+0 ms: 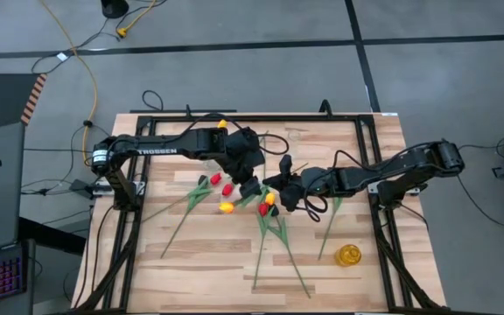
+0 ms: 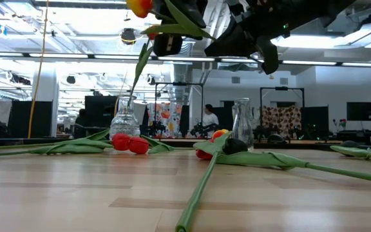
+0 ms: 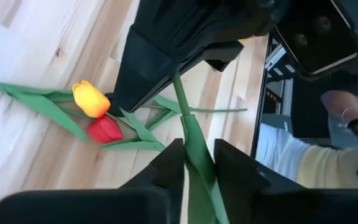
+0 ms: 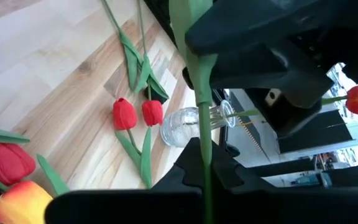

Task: Sort flowers into vase by color
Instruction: Put the bottom left yellow tulip into the left transparent vase

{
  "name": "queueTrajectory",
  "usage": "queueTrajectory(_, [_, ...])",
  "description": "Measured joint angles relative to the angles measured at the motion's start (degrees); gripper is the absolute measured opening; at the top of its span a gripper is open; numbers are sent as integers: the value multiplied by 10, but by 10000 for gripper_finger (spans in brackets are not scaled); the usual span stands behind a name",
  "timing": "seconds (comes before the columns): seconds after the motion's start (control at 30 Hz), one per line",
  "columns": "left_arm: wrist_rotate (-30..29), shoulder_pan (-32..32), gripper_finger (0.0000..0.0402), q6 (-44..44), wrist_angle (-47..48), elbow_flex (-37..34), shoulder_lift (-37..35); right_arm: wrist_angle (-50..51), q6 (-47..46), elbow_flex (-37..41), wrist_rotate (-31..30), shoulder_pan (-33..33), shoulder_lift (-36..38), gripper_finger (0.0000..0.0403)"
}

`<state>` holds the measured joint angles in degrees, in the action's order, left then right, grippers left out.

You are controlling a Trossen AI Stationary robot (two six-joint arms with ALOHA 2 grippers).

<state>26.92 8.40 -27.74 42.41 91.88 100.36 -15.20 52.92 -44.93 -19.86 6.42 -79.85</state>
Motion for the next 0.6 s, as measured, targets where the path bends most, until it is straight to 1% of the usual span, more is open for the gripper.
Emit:
queueTrajectory(0.17, [-2,1,129,56,0,0,0,5,-36,0,0,0,0,19])
queueTrajectory(0.27, [-1,10,148,76,-2,0,0,33,-70,0,0,-1,5,19])
queueTrajectory(0.47, [25,38,157,100,-9,3,0,103,-158,0,0,-2,41,19])
queueTrajectory(0.6, [27,52,157,134,-6,28,0,152,-197,0,0,-2,71,19])
